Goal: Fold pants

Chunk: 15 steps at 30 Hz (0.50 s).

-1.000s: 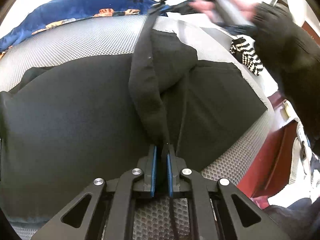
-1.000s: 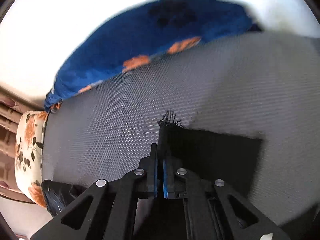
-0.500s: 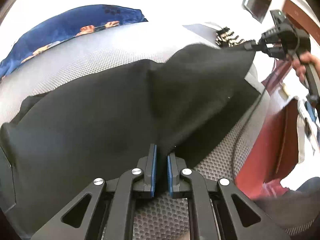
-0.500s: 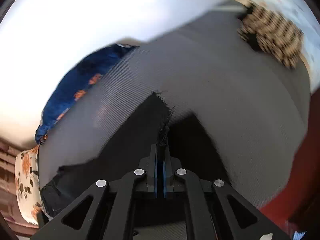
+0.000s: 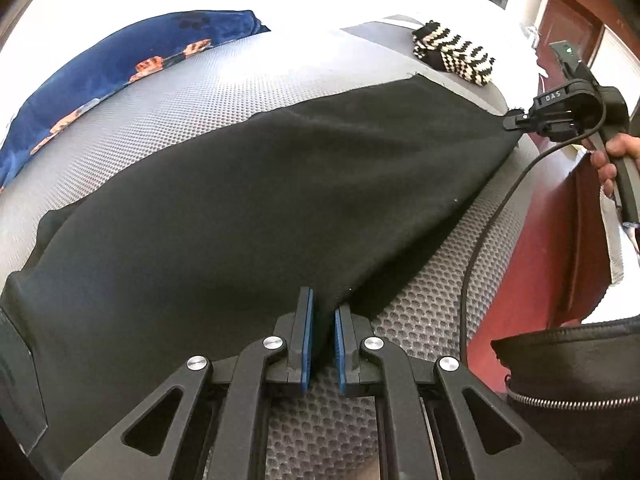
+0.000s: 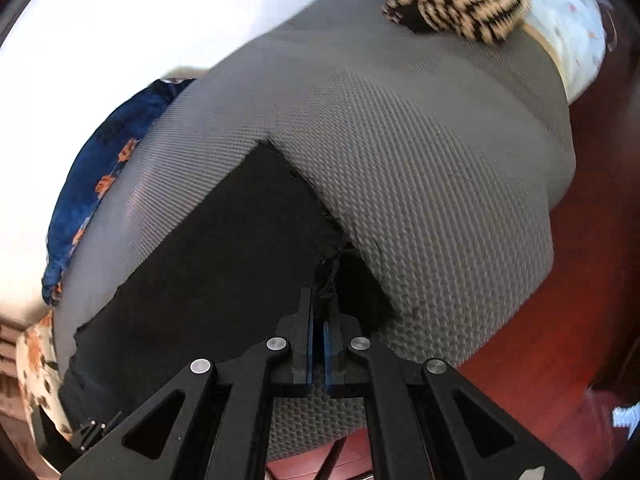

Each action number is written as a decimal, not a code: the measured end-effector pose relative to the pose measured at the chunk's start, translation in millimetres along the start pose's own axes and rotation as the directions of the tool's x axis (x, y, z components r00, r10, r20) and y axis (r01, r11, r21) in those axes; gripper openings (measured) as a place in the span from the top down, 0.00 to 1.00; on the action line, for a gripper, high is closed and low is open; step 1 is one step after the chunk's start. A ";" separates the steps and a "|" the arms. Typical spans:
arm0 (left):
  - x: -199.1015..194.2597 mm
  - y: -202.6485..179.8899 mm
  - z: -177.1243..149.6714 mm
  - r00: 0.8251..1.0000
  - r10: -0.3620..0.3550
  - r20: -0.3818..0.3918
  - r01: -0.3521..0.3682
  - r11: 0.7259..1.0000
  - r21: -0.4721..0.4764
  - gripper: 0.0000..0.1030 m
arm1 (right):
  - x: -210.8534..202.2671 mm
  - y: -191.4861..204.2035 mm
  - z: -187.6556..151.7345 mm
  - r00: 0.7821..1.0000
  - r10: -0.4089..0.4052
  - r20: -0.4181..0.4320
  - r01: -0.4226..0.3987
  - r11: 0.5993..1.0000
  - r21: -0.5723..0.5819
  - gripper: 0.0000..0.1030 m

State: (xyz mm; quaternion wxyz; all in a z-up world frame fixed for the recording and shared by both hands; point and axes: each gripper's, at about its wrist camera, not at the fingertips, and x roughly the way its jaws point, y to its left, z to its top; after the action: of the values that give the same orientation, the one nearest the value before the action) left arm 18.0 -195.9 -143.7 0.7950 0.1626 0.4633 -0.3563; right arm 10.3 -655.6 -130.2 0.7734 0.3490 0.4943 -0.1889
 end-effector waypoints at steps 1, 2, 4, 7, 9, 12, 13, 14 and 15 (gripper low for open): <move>0.8 -0.3 -0.3 1.000 0.001 -0.003 -0.001 1.000 0.006 0.90 | 2.5 -3.2 -1.2 1.000 -0.001 -0.006 0.001 1.000 0.007 0.98; 1.7 -1.8 -1.1 1.000 0.004 -0.006 -0.004 1.000 0.013 0.90 | 6.1 -5.6 -2.0 1.000 -0.017 -0.012 0.017 1.000 0.008 0.98; 2.1 -3.4 -1.6 1.000 0.013 -0.005 -0.013 1.000 0.022 0.90 | 12.3 -11.7 -3.7 1.000 -0.017 -0.023 0.017 1.000 0.016 0.98; 4.5 -1.4 -1.4 1.000 0.005 -0.012 -0.005 1.000 0.005 0.90 | 19.1 -16.8 -5.3 0.999 -0.012 -0.034 0.013 0.999 0.038 0.98; 4.7 0.8 -0.6 1.000 -0.005 -0.015 0.005 1.000 -0.012 0.88 | 20.4 -16.2 -4.9 0.999 -0.026 -0.033 0.027 0.999 0.033 0.99; 1.9 10.9 0.5 0.998 -0.057 -0.019 0.055 0.996 -0.074 0.83 | 20.2 -14.2 -1.3 0.998 -0.024 -0.052 0.025 0.999 0.021 0.92; 0.2 14.6 0.7 0.997 -0.076 -0.018 0.074 0.993 -0.096 0.80 | 20.5 -11.6 1.2 0.998 -0.015 -0.063 0.016 1.000 0.016 0.81; -3.1 19.2 0.4 0.995 -0.096 -0.016 0.093 0.988 -0.121 0.78 | 17.8 -10.8 3.3 0.998 -0.007 -0.070 0.008 1.000 0.019 0.67; -8.7 24.2 -0.4 0.994 -0.112 -0.006 0.110 0.983 -0.144 0.72 | 12.7 -10.2 4.3 0.998 -0.021 -0.059 0.022 1.000 0.020 0.59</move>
State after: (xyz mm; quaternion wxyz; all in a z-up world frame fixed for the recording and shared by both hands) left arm 32.3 -175.2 -138.2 0.7803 0.0815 0.5016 -0.3645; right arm 12.0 -665.1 -144.1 0.7529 0.3571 0.5185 -0.1918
